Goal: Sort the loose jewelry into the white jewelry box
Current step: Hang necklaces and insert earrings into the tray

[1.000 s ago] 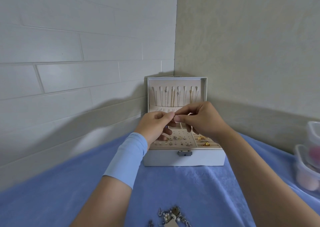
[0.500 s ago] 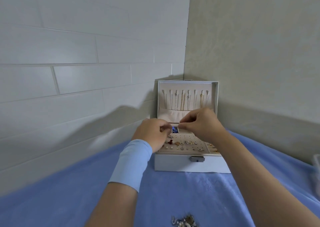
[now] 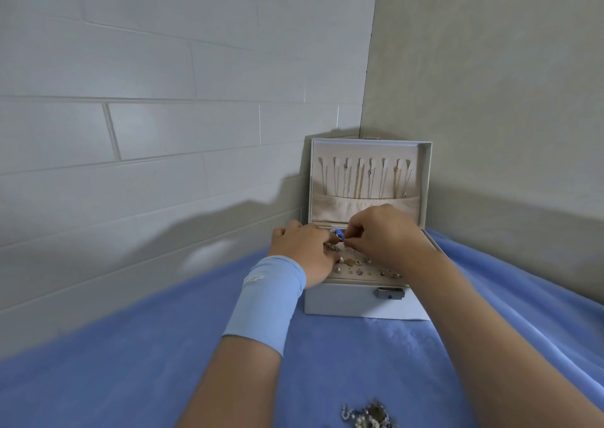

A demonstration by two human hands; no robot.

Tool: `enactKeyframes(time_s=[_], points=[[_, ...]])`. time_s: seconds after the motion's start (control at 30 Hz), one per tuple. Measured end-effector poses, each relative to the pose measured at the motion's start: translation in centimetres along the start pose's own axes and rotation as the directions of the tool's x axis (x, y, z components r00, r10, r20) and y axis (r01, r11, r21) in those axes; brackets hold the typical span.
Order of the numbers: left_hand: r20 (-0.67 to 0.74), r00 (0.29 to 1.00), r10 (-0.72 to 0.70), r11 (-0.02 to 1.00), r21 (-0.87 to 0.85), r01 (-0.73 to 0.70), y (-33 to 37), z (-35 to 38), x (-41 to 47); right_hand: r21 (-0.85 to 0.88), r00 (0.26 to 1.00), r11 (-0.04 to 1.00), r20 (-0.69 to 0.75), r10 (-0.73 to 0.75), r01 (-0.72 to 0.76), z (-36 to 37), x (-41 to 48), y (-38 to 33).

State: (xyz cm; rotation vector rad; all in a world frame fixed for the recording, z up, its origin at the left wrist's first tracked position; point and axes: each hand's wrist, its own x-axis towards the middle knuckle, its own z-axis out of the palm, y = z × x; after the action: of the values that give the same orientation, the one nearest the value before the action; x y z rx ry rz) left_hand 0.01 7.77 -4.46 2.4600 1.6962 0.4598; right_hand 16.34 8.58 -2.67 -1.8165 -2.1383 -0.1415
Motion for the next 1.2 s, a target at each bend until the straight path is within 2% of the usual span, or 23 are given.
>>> enactKeyframes(time_s=[0.2, 0.37, 0.5, 0.67, 0.8, 0.87, 0.93, 1.1, 1.2], points=[[-0.003, 1.0, -0.003, 1.0, -0.03, 0.003, 0.0, -0.2, -0.2, -0.029, 0.997, 0.999, 0.073, -0.035, 0.037, -0.2, 0.0, 0.1], [-0.006, 1.0, -0.012, 1.0, -0.023, 0.012, 0.3, -0.1, -0.3, 0.101, 0.999, 0.995, 0.053, -0.008, 0.003, -0.4, -0.4, 0.2], [-0.011, 1.0, -0.014, 0.999, -0.036, 0.014, 0.4, -0.4, -0.5, 0.094, 0.996, 0.995, 0.083, -0.017, 0.009, -0.7, -1.2, 0.1], [-0.114, 0.993, -0.03, 1.0, -0.012, 0.028, 1.0, -1.1, -1.8, 0.265, 0.999, 0.963, -0.006, -0.036, 0.036, -2.0, -3.5, -0.3], [-0.14, 0.99, -0.008, 0.995, -0.096, -0.005, 1.7, -1.6, -3.9, 0.323, 0.99, 0.943, 0.08, -0.117, 0.085, -3.1, -7.0, -1.4], [-0.072, 0.997, -0.007, 0.968, -0.25, -0.011, 1.7, -1.7, -5.5, 0.337, 0.984, 0.936, 0.102, -0.148, 0.106, -3.2, -8.5, -1.8], [0.032, 0.999, 0.016, 0.947, -0.321, -0.005, 1.6, -1.7, -7.3, 0.377, 0.971, 0.919, 0.151, -0.186, 0.117, -3.0, -9.7, -2.1], [0.276, 0.959, 0.058, 0.974, -0.226, 0.006, 1.1, -1.7, -11.5, 0.489, 0.893, 0.872, 0.391, -0.222, 0.002, -2.3, -13.0, -2.5], [0.374, 0.927, 0.042, 0.969, -0.239, 0.053, 1.1, -1.2, -13.5, 0.452, 0.837, 0.891, 0.504, -0.212, -0.046, -1.8, -14.4, -2.7]])
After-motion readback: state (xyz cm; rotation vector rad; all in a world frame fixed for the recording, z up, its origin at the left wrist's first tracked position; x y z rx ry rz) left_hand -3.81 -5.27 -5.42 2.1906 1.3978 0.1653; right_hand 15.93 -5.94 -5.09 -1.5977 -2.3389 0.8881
